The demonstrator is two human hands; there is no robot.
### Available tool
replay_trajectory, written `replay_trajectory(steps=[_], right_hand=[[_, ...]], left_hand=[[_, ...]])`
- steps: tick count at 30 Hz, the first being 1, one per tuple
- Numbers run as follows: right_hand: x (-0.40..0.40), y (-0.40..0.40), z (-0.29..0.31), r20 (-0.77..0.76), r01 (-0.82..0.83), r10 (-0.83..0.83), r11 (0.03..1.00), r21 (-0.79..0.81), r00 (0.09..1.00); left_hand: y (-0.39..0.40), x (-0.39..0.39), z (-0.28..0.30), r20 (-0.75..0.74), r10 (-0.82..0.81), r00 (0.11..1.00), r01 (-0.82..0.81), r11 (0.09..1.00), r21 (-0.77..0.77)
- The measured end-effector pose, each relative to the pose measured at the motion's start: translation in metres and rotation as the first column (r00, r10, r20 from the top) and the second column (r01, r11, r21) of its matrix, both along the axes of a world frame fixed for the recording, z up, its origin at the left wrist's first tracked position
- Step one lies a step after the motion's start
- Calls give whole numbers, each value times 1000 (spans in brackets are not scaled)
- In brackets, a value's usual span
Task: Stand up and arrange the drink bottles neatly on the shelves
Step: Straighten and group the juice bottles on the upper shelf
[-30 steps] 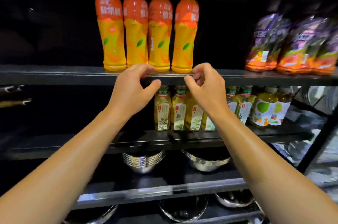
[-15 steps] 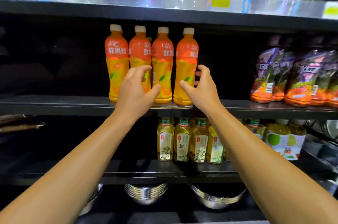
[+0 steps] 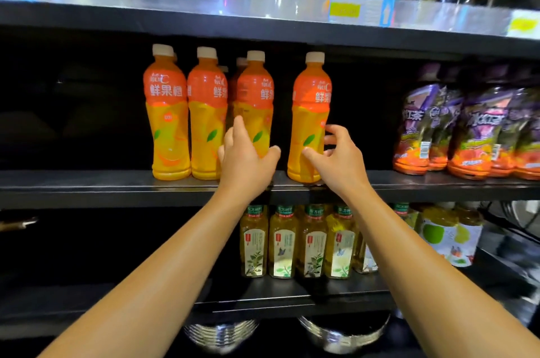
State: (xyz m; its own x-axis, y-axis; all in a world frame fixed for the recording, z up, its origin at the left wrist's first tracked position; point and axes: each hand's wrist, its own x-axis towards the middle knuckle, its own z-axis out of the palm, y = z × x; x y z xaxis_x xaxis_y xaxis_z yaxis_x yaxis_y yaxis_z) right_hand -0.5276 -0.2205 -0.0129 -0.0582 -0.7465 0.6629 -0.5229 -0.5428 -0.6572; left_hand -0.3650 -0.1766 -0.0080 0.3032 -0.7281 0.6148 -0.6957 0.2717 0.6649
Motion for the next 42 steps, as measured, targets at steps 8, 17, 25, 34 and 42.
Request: replay_trajectory(steps=[8, 17, 25, 34, 42], right_hand=[[-16, -24, 14, -37, -194, 199, 975, 106, 979], [-67, -64, 24, -92, -105, 123, 978, 181, 988], [-75, -104, 30, -152, -15, 55, 966, 259, 987], [-69, -141, 38, -216, 42, 26, 952, 304, 976], [-72, -138, 37, -257, 82, 12, 933, 349, 966]], left_hand=[[-43, -10, 20, 44, 67, 997, -74, 982, 175], [-85, -29, 25, -113, -225, 968, 245, 944, 223], [-125, -54, 31, -91, -223, 971, 239, 933, 269], [-165, -61, 32, 20, -139, 990, 128, 948, 290], [-158, -64, 31, 3, -117, 993, 110, 944, 311]])
